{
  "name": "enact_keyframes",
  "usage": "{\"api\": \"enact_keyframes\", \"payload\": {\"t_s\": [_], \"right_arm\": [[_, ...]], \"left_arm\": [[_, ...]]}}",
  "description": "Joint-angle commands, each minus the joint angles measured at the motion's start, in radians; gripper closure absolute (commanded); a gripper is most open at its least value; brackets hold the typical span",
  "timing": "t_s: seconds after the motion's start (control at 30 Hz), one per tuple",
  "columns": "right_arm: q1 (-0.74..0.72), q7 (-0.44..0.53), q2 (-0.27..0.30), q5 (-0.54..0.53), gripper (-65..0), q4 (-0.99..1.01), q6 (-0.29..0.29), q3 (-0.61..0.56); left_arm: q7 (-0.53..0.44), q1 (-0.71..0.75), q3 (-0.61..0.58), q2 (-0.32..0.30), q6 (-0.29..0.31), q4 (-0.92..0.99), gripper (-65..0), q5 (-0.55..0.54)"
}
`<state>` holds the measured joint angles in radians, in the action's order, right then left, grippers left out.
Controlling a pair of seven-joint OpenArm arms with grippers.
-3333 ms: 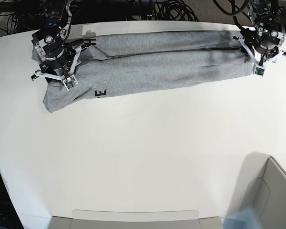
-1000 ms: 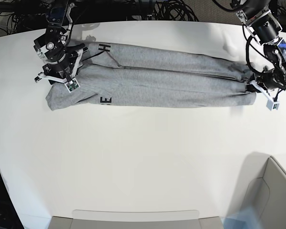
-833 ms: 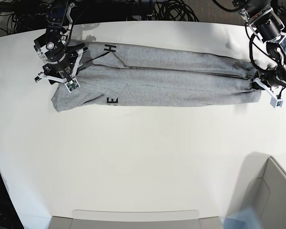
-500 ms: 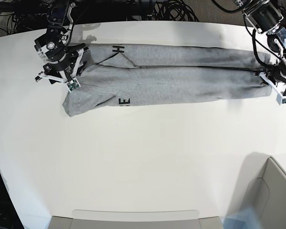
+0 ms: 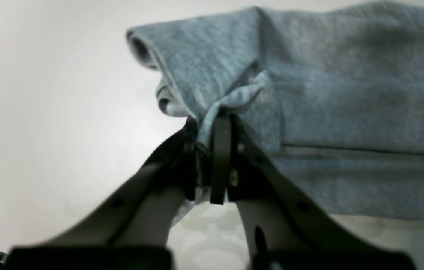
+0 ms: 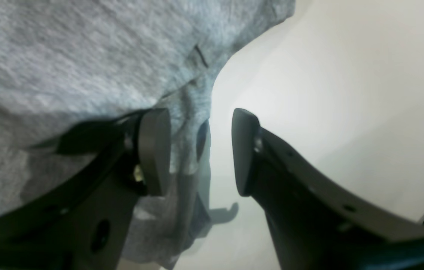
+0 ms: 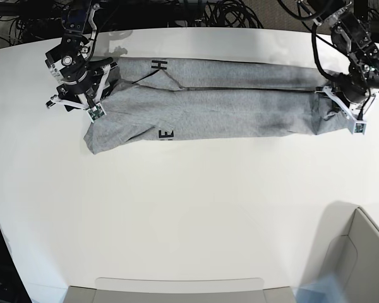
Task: Fold the T-shirt properly
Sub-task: 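Grasp the strip end with the left gripper while the right holds its end, then fold the strip end with the left gripper toward the right gripper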
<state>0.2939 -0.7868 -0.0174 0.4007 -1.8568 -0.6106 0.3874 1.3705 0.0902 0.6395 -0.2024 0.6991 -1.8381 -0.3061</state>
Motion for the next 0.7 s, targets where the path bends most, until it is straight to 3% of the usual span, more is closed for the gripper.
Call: {"api": "enact_keyframes", "payload": {"t_s": [0.0, 0.3, 0.43, 0.67], "right_arm": [[-0.008, 0.011, 0.004, 0.000, -26.9, -0.016, -0.009, 0.002], [-0.006, 0.011, 0.004, 0.000, -26.9, -0.014, -0.009, 0.000], [-0.003, 0.011, 0.004, 0.000, -26.9, -0.013, -0.009, 0.000], [-0.002, 0.011, 0.004, 0.000, -26.9, -0.013, -0.009, 0.000]], "left_arm": [[0.008, -0.008, -0.027, -0.009, -0.001, -0.031, 0.0, -0.006], [0.026, -0.008, -0.165, 0.083, -0.001, -0.157, 0.0, -0.006], [0.026, -0.008, -0.295, 0.094, -0.001, -0.157, 0.0, -0.006], [0.026, 0.003, -0.438, 0.171, -0.001, -0.156, 0.0, -0.006]]}}
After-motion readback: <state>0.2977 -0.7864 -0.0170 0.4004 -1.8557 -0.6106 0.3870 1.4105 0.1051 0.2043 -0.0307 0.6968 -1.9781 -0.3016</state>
